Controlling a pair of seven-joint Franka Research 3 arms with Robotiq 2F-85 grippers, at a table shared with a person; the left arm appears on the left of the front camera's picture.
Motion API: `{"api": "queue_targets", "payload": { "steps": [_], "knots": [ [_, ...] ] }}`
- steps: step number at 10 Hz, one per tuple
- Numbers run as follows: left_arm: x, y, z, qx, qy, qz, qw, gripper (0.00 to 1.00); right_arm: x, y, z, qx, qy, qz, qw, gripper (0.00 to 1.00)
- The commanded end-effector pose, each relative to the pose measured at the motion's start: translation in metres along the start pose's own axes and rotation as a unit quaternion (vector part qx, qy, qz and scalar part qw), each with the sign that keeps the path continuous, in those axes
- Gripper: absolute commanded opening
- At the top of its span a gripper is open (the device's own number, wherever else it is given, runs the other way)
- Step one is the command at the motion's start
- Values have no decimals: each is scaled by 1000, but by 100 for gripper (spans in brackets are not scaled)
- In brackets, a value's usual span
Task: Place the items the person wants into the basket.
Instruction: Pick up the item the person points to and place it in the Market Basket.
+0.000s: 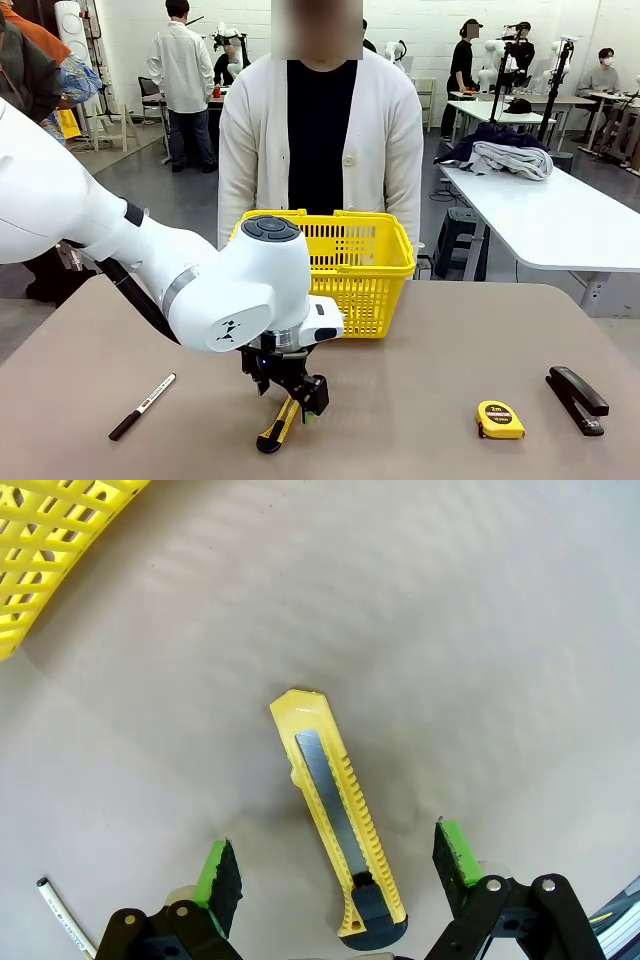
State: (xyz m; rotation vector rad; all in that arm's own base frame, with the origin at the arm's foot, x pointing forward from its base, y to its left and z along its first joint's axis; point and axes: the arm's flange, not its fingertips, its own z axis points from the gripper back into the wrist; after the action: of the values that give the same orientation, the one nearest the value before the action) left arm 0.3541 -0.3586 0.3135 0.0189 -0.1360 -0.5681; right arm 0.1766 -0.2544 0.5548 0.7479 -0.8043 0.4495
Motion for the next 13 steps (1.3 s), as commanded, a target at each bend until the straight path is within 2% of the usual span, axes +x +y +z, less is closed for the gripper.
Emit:
{"api": "queue_targets", "payload": {
  "steps": [1,3,4,5,6,7,8,10,11,12,13],
  "knots": [
    [5,-7,-7,10,-15,16,1000,100,1,-1,0,5,-9,5,1000,100],
    [4,-7,-12,6,-12,17,1000,100,1,-1,0,5,-9,5,1000,100],
    [4,-7,-13,6,-16,14,1000,91,1,-1,0,5,-9,5,1000,100],
    [3,-7,-14,4,-16,12,1000,52,1,-1,0,5,-9,5,1000,100],
    [3,-8,-14,4,-17,12,1000,44,1,-1,0,5,-9,5,1000,100],
    [3,-8,-14,4,-19,12,1000,5,1,-1,0,5,-9,5,1000,100],
    [2,-8,-13,5,-20,11,1000,0,1,-1,0,5,-9,5,1000,100],
    [2,-9,-14,4,-20,13,1000,0,1,-1,0,5,-9,5,1000,100],
    [1,-9,-14,5,-18,12,1000,9,1,-1,0,5,-9,5,1000,100],
    [2,-9,-13,4,-18,13,1000,0,1,-1,0,5,-9,5,1000,100],
    [2,-9,-13,4,-18,12,1000,0,1,-1,0,5,-9,5,1000,100]
  ]
}}
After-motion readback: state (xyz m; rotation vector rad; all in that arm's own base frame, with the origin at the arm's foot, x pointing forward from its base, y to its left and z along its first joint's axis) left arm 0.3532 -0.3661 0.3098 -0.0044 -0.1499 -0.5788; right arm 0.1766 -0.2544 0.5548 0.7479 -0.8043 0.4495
